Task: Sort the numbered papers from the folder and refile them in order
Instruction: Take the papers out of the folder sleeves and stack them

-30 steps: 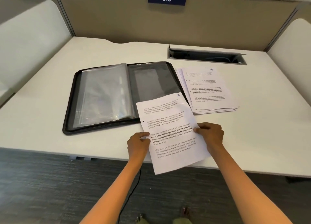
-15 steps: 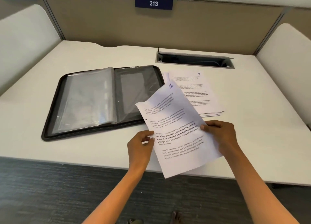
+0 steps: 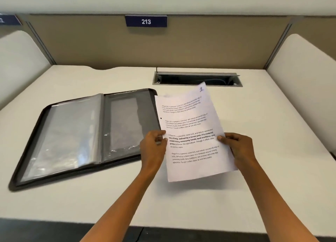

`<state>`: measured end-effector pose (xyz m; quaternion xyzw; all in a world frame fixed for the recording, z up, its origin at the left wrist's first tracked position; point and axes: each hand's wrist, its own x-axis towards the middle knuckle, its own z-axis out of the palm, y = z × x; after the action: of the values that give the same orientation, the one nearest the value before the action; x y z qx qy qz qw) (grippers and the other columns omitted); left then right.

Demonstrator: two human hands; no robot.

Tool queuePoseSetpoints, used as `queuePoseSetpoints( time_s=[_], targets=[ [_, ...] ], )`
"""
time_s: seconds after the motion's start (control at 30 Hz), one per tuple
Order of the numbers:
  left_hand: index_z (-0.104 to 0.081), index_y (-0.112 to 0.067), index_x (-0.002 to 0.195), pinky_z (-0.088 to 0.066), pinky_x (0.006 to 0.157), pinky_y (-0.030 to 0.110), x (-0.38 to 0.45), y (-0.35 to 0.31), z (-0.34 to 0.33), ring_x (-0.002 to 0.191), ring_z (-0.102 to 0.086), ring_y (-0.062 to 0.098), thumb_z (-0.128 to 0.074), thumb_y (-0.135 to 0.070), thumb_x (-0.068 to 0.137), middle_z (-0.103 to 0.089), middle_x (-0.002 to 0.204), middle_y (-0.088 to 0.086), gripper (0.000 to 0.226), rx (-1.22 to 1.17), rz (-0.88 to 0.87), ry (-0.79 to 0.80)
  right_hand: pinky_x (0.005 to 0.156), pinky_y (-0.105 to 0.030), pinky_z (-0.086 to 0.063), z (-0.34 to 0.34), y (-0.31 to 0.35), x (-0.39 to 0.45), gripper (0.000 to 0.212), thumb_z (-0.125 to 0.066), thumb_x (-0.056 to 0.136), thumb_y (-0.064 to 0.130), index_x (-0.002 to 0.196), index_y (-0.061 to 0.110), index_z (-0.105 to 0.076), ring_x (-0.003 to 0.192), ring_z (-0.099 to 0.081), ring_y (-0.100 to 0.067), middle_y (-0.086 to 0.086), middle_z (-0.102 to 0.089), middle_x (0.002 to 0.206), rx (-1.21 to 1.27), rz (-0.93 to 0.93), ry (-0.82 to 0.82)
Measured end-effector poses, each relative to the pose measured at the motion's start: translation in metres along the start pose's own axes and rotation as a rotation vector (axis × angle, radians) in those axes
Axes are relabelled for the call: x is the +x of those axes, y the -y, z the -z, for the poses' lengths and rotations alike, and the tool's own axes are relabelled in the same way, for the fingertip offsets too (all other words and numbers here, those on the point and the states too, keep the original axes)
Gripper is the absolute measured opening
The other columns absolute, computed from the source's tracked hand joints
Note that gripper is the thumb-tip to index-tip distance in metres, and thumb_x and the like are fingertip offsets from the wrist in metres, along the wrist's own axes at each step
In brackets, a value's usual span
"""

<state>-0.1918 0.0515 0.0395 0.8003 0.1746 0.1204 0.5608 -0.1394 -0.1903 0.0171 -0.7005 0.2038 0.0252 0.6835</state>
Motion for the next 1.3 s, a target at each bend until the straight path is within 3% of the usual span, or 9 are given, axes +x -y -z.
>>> queuePoseSetpoints(
  time_s=[0.07,0.13,0.23,0.37,0.5,0.73,0.9,1.1,1.3],
  targets=[
    [-0.064,-0.005,0.111,-0.052,0.067,0.021,0.016,0.001,-0.011,0.089,-0.059,0.014,-0.063,-0.004,0.087,-0.061,0.108,0.005,0.024,0.057,-0.013,-0.002,0.087,-0.043,-0.055,-0.003,-0.002,0.018,0.025,-0.087,0.06,0.01,0.08,0.011,-0.073,0.084,-0.068,-0.032,-0.012,-0.072,0.09,-0.011,-0.004,-0.045],
    [-0.063,-0.005,0.111,-0.044,0.064,0.012,0.032,0.004,-0.023,0.09,-0.057,0.013,-0.064,-0.006,0.087,-0.06,0.11,0.004,0.024,0.119,-0.018,-0.005,0.08,-0.033,-0.054,-0.007,0.001,0.034,0.022,-0.085,0.063,0.008,0.079,0.013,-0.07,0.079,-0.065,-0.025,-0.007,-0.07,0.086,-0.027,0.0,-0.076],
    [-0.063,-0.011,0.101,-0.048,0.065,0.016,0.046,0.015,-0.032,0.088,-0.061,0.016,-0.065,-0.006,0.086,-0.062,0.112,0.009,0.015,0.14,0.005,-0.006,0.061,-0.016,-0.047,-0.012,0.004,0.053,0.018,-0.08,0.07,0.005,0.081,0.012,-0.069,0.069,-0.06,-0.018,0.001,-0.065,0.075,-0.079,0.043,-0.083],
    [-0.066,-0.01,0.101,-0.05,0.066,0.016,0.049,0.03,-0.03,0.084,-0.059,0.013,-0.062,-0.006,0.088,-0.06,0.115,0.007,0.015,0.247,-0.031,-0.024,0.07,-0.024,-0.045,-0.021,0.005,0.081,0.015,-0.078,0.073,0.003,0.083,0.008,-0.07,0.074,-0.059,-0.023,-0.006,-0.065,0.082,-0.147,0.075,-0.078],
    [-0.068,-0.008,0.105,-0.043,0.064,0.001,0.046,0.044,-0.017,0.077,-0.053,-0.001,-0.06,-0.005,0.089,-0.052,0.111,0.001,0.018,0.313,-0.071,-0.019,0.076,-0.027,-0.042,-0.03,0.003,0.098,0.017,-0.077,0.073,0.002,0.089,0.003,-0.071,0.08,-0.058,-0.023,-0.008,-0.064,0.086,-0.234,0.085,-0.105],
    [-0.068,-0.012,0.103,-0.047,0.082,0.014,0.045,0.072,0.012,0.096,-0.06,0.014,-0.063,-0.006,0.087,-0.05,0.111,-0.003,0.018,0.31,-0.09,-0.009,0.091,-0.039,-0.047,-0.043,-0.008,0.109,0.027,-0.077,0.077,0.012,0.101,0.001,-0.071,0.099,-0.062,-0.033,-0.016,-0.07,0.097,-0.44,0.124,-0.17],
    [-0.069,-0.012,0.105,-0.04,0.082,0.021,0.06,0.089,0.043,0.1,-0.053,0.019,-0.065,-0.012,0.087,-0.053,0.113,0.003,0.019,0.468,-0.195,-0.012,0.092,-0.043,-0.046,-0.05,-0.006,0.105,0.029,-0.074,0.081,0.017,0.105,0.002,-0.069,0.101,-0.06,-0.034,-0.016,-0.07,0.101,-0.559,0.173,-0.217],
    [-0.067,-0.009,0.109,-0.045,0.095,0.042,0.094,0.111,0.09,0.109,-0.053,0.03,-0.066,-0.01,0.085,-0.054,0.12,0.011,0.024,0.568,-0.234,-0.03,0.095,-0.047,-0.033,-0.081,-0.005,0.091,0.035,-0.068,0.086,0.019,0.118,0.005,-0.061,0.116,-0.047,-0.039,-0.02,-0.053,0.124,-0.903,0.395,-0.36],
    [-0.066,-0.009,0.112,-0.041,0.093,0.049,0.114,0.128,0.121,0.114,-0.053,0.037,-0.059,-0.023,0.087,-0.057,0.123,0.017,0.029,0.678,-0.273,-0.029,0.101,-0.04,-0.037,-0.169,-0.01,0.056,0.03,-0.069,0.086,0.022,0.112,0.009,-0.066,0.122,-0.045,-0.031,-0.015,-0.051,0.13,-0.839,0.597,0.034]
  ],
)
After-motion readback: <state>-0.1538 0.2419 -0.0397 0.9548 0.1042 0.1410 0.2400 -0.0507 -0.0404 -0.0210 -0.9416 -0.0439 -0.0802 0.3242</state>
